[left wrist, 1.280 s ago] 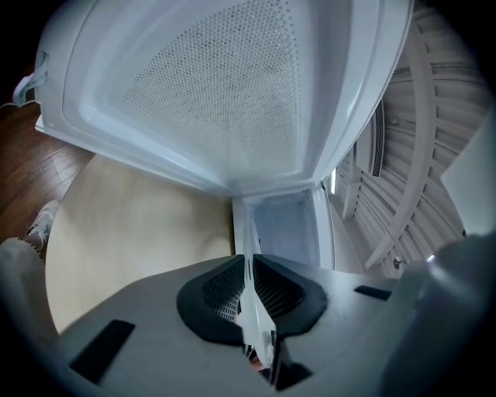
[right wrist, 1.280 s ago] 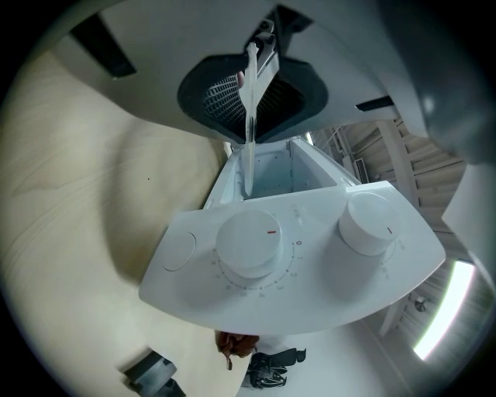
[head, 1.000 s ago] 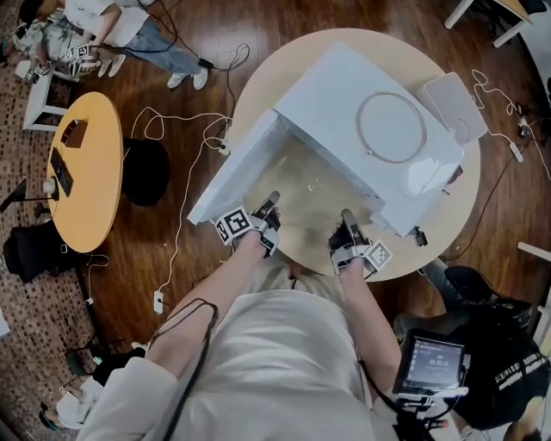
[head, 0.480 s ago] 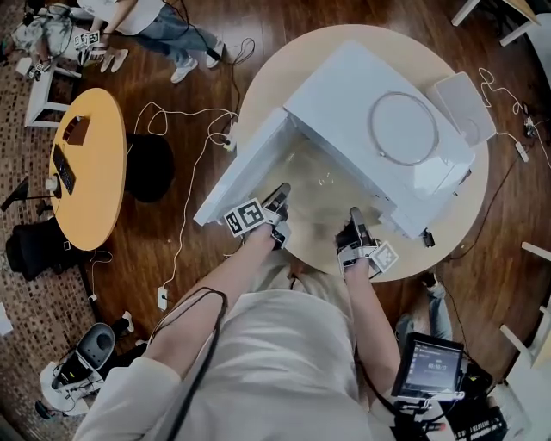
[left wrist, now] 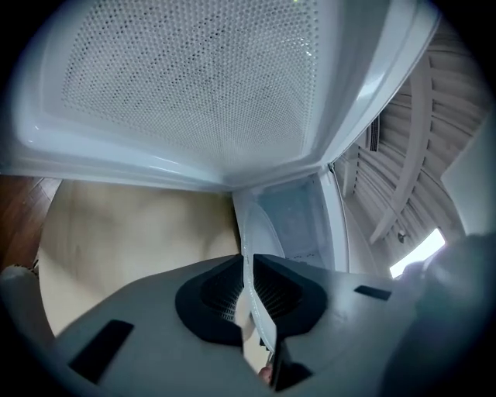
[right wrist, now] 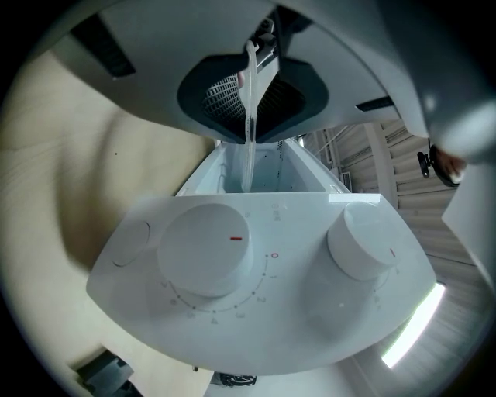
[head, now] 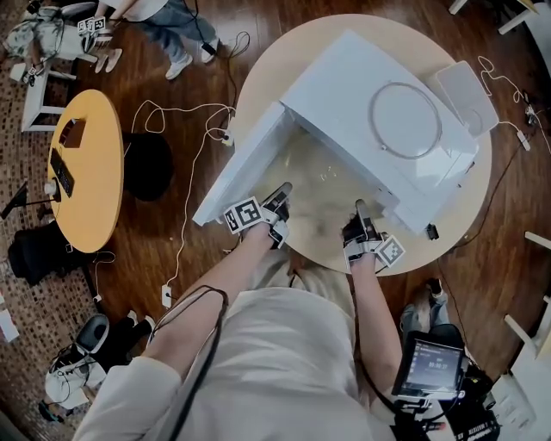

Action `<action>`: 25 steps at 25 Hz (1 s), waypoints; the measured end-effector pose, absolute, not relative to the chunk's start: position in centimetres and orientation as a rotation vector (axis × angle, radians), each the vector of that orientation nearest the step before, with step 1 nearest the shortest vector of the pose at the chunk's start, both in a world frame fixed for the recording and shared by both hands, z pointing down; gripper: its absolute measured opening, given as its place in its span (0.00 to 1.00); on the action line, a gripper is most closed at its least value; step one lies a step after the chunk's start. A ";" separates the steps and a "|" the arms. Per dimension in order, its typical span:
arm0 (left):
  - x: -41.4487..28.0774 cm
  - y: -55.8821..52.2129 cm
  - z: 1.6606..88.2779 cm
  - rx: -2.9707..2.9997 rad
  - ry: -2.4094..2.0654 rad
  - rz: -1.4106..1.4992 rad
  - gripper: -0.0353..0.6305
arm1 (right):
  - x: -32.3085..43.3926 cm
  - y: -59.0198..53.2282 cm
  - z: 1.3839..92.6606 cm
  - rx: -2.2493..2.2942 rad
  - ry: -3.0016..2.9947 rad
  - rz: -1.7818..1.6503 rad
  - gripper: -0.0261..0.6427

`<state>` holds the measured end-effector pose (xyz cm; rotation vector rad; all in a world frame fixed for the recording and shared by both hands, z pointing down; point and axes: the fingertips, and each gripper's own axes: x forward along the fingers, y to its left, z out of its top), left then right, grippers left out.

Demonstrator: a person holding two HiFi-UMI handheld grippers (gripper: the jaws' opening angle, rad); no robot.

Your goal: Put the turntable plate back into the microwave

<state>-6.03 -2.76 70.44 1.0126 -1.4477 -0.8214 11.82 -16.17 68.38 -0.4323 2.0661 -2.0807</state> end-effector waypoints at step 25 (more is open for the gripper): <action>-9.7 -5.3 68.3 1.049 -1.552 -0.944 0.11 | 9.8 -16.9 67.5 -0.517 1.975 -2.032 0.09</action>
